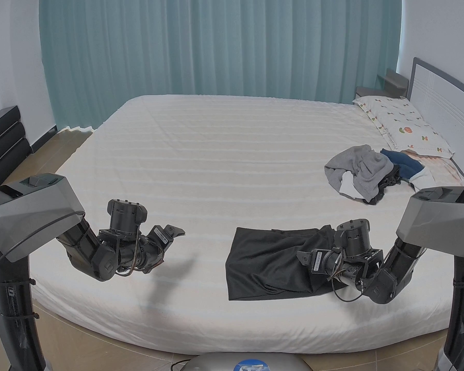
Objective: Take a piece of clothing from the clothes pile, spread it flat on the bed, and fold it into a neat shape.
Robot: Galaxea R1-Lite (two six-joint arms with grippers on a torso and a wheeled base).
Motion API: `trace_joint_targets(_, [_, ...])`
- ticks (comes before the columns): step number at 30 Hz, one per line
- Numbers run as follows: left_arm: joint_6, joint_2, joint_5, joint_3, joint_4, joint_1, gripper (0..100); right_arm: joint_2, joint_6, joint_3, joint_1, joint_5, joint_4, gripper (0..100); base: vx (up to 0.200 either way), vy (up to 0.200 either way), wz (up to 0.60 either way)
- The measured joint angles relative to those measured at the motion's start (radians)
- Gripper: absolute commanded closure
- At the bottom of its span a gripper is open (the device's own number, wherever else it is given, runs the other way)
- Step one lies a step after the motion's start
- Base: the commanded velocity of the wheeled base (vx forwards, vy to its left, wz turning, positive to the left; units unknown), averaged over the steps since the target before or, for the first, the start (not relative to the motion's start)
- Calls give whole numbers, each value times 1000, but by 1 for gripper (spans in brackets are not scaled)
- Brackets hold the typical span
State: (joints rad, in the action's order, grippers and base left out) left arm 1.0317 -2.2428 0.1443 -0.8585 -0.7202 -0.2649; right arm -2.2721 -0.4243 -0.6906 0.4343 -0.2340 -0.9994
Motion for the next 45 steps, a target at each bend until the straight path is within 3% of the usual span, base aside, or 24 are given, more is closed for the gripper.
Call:
trace_joint_targets(7, [-1,-2,-1,-2,1,-1,0,4,29,28,-24,-27,9,0,0,0,0])
trace_joint_targets(24, [5,-3,1,-4,1,3,0,14,50,108,-86,-11,3,0,0,0,0])
trace_joint_targets(39, [3,-3,1,-4,1,2,0,83,53,272,-187,127,-1,0,0,0,0])
trace_joint_targets(45, [3,-3,1,-4,1,3,0,130,103,349,-264,185,-1,0,0,0,0])
